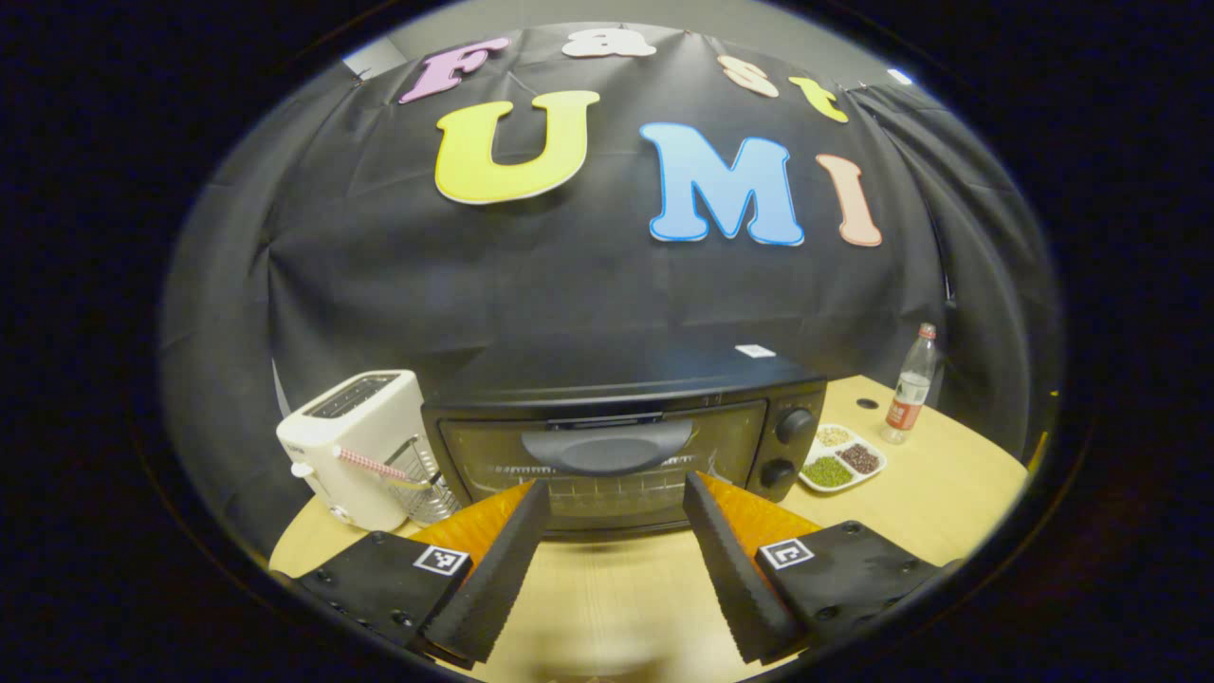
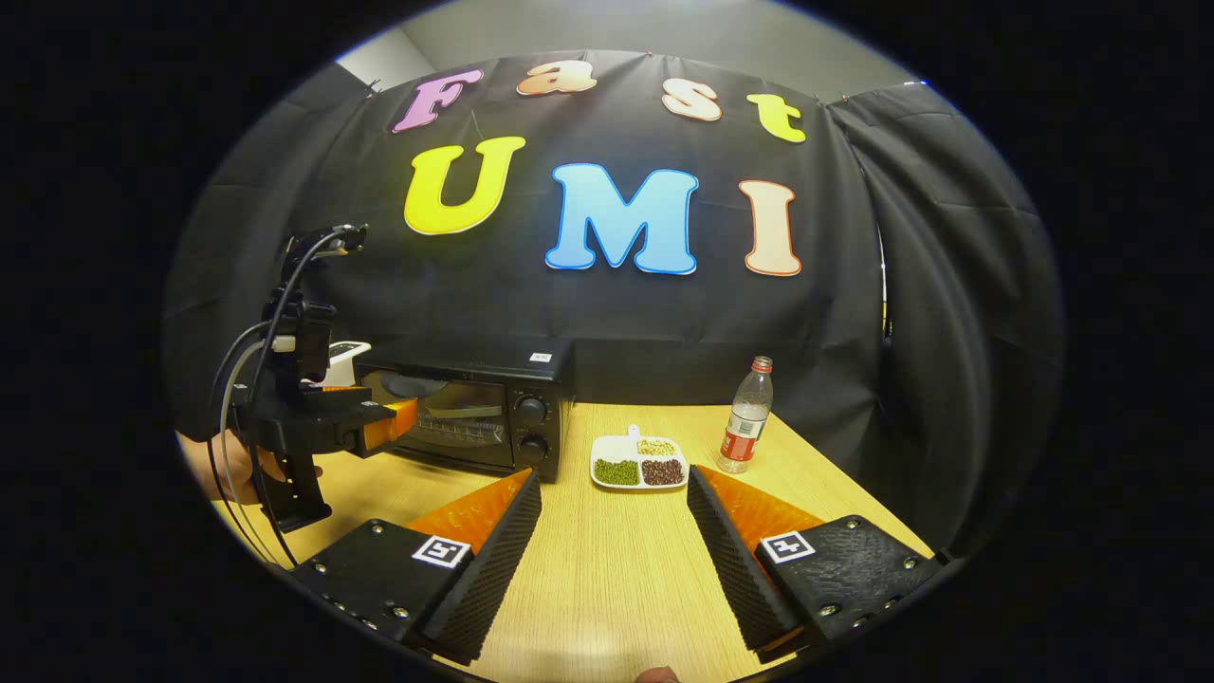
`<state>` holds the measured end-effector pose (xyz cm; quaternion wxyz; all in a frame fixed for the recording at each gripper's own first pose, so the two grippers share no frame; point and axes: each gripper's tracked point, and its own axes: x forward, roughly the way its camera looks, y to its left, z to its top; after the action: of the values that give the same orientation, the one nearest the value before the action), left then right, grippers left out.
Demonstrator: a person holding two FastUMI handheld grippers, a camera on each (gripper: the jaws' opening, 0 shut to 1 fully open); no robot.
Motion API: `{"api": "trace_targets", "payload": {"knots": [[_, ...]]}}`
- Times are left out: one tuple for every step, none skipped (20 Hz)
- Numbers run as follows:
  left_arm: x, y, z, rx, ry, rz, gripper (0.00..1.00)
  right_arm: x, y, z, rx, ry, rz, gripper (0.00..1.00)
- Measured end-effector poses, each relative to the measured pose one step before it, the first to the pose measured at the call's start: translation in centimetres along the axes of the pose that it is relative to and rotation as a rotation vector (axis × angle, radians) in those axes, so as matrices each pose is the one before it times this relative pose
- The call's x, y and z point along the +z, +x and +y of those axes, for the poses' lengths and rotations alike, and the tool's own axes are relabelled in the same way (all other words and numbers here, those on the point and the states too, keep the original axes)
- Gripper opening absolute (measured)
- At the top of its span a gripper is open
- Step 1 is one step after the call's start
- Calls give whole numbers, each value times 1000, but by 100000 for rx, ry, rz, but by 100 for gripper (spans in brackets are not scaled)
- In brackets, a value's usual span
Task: Open the electric oven with the left hand, put the food in, and close the electric oven.
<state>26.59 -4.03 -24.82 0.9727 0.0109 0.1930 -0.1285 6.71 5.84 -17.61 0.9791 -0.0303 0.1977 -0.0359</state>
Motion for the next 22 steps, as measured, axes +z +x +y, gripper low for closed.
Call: {"api": "trace_targets", "payload": {"knots": [[1094, -860, -231, 78, -875, -2406, 96, 676, 21, -232, 186, 588, -1375, 95], [1111, -983, -283, 321, -1035, -2658, 91, 529, -193, -242, 451, 748, -1499, 95], [1306, -1292, -330, 476, -1088, -3022, 100, 747, -368, -268, 675, 913, -1968, 95], [1256, -1464, -352, 886, -825, -2655, 100, 686, -363, -303, 532, 655, -1422, 95], [1553, -1615, -389, 1004, -622, -2866, 95, 747, -353, -331, 967, 656, -1581, 95], [1330, -1648, -419, 1126, -301, -3037, 91, 692, -270, -319, 1477, 484, -1340, 95], [1589, -1777, -417, 1252, -82, -3429, 95, 635, -428, -389, 1234, 258, -1076, 95], [1245, -1678, -424, 1285, 83, -2414, 100, 463, -554, -791, 291, -390, -769, 95], [1196, -1631, -444, 1365, -3, -1539, 100, 402, -631, -912, -321, -929, -399, 95], [815, -1691, -517, 945, -253, -1052, 95, 505, -672, -884, -304, -726, -723, 96], [806, -1695, -589, 770, -205, -646, 98, 675, -694, -769, 271, -722, -1459, 96], [794, -1524, -410, 1072, 75, -1008, 100, 681, -686, -717, 61, -1210, -2093, 95], [810, -1629, -278, 1406, 64, -1139, 100, 617, -581, -761, 66, -1334, -2142, 100], [694, -1405, -308, 1491, 51, -922, 100, 491, -614, -626, 664, -736, -1549, 95], [737, -1446, -162, 1698, -97, -880, 100, 388, -549, -474, 1123, 270, -1147, 95], [322, -1322, -353, 936, -400, -187, 100, 248, -448, -227, 1209, 835, -534, 95], [443, -1365, -321, 409, -298, -451, 100, 235, -542, -69, 1599, 1117, -792, 95], [289, -1064, -204, 266, 364, -422, 100, 257, -457, -147, 704, 1060, -323, 95], [495, -1096, -57, 236, 814, -583, 99, 121, -454, -173, 490, 948, -217, 95], [351, -957, 143, 488, 1001, -772, 98, 180, -404, 36, 513, 926, -359, 95], [323, -930, 118, 197, 754, -858, 97, 138, -394, 107, 296, 869, -398, 95], [157, -837, 73, 89, 380, -389, 95, 58, -307, 302, 501, 692, -249, 95]]}}
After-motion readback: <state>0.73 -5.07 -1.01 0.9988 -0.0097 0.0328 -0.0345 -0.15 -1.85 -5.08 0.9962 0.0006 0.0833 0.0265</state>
